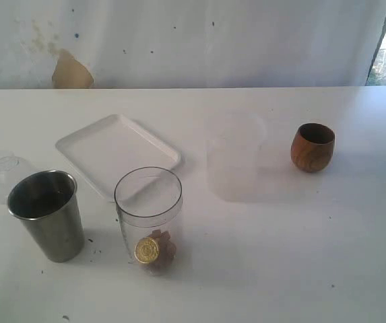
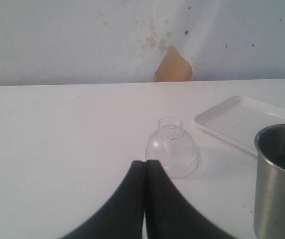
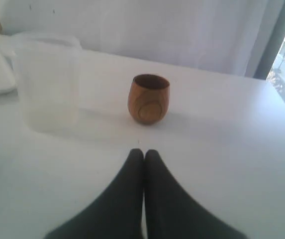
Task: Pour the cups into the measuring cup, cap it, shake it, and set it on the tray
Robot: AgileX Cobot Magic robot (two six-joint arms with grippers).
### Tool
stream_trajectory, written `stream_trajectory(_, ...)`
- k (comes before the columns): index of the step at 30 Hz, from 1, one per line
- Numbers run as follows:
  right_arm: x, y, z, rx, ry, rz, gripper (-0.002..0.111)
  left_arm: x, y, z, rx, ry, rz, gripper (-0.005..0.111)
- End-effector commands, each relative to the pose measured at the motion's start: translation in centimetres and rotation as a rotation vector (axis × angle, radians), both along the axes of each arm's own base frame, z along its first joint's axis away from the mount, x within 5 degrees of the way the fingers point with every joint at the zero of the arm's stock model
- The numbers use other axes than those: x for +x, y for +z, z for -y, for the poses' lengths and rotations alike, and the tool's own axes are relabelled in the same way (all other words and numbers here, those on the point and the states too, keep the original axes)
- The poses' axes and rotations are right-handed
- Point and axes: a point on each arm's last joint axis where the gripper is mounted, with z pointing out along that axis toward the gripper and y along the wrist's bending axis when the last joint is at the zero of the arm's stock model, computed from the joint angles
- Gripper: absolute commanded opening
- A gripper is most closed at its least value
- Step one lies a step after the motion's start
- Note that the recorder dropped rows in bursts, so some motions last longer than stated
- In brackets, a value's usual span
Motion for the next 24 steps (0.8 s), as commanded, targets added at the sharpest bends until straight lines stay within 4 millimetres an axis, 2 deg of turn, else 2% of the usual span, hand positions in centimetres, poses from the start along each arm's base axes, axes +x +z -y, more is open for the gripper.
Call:
stream_trajectory(1, -0.08, -0.54, 0.02, -0.023, 0.002, -0.039, 0.000, 0.01, -0.03, 0.04, -0.005, -0.005, 0.010, 0.000)
stream_trajectory(24, -0.15, -0.83, 0.02, -0.022, 0.002, -0.072, 0.000, 0.01, -0.03, 0.04, -0.005, -0.005, 0.010, 0.000)
